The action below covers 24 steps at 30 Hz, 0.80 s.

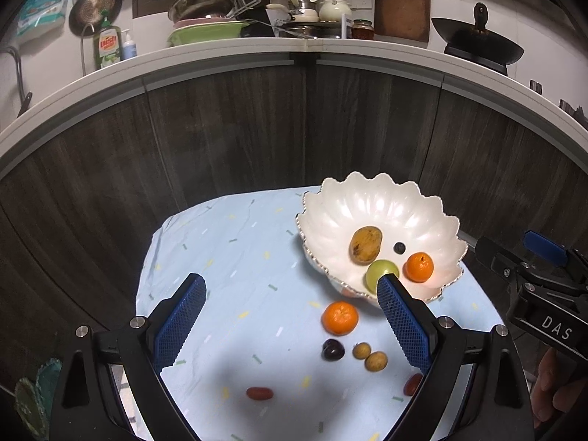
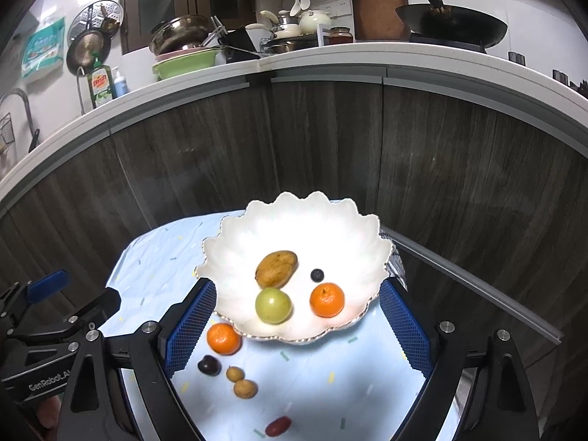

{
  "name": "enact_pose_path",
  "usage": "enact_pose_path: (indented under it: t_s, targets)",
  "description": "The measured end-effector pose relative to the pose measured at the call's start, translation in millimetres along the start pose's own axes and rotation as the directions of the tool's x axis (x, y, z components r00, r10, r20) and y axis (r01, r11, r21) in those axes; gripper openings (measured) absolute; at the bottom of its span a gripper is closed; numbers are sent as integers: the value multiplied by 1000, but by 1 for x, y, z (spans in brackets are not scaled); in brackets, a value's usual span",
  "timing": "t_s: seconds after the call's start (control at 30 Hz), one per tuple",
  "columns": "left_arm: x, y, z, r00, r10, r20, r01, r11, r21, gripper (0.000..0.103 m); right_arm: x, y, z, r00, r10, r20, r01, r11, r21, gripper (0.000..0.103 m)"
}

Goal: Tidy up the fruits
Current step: 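Withdraw both grippers from the bowl toward the remaining fruits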

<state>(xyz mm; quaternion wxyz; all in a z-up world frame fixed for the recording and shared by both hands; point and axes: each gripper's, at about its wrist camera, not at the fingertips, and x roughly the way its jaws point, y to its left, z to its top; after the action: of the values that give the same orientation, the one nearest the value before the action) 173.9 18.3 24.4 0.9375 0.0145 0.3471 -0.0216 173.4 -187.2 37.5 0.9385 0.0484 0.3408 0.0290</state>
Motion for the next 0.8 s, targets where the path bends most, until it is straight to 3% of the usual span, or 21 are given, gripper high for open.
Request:
enact_pose_path:
  t_s: [0.8]
  targets:
    - [-2, 26, -72, 998, 66, -12, -66, 998, 5, 93, 16, 31, -59, 997, 17, -70, -24, 994, -105, 91]
